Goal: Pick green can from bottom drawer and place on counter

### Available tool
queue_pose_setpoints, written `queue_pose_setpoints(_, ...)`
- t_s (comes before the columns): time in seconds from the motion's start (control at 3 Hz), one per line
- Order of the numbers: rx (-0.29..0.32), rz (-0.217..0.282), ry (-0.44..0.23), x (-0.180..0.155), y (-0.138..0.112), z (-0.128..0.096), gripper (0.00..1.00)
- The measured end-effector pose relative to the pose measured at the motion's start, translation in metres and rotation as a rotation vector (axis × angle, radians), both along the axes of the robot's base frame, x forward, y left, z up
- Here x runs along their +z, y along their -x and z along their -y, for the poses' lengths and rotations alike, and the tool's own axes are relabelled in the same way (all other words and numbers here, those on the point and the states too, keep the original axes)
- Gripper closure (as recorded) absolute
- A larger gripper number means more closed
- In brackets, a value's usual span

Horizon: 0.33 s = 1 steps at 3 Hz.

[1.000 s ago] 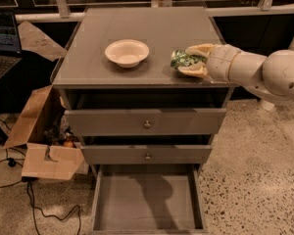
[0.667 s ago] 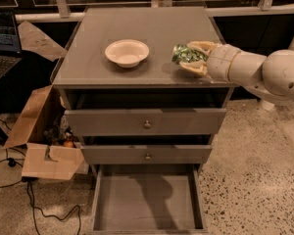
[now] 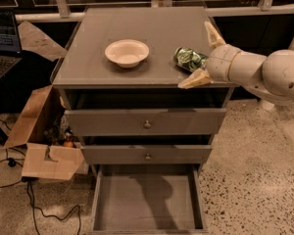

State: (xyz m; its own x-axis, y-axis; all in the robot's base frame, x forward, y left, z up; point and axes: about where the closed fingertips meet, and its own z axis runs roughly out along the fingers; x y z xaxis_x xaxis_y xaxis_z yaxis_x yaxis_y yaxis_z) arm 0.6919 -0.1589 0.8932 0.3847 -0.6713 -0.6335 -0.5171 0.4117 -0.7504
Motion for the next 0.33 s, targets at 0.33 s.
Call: queue_pose_setpoints(0.33,0.0,0.0,0.0,0.0,0.0,0.0,0.0)
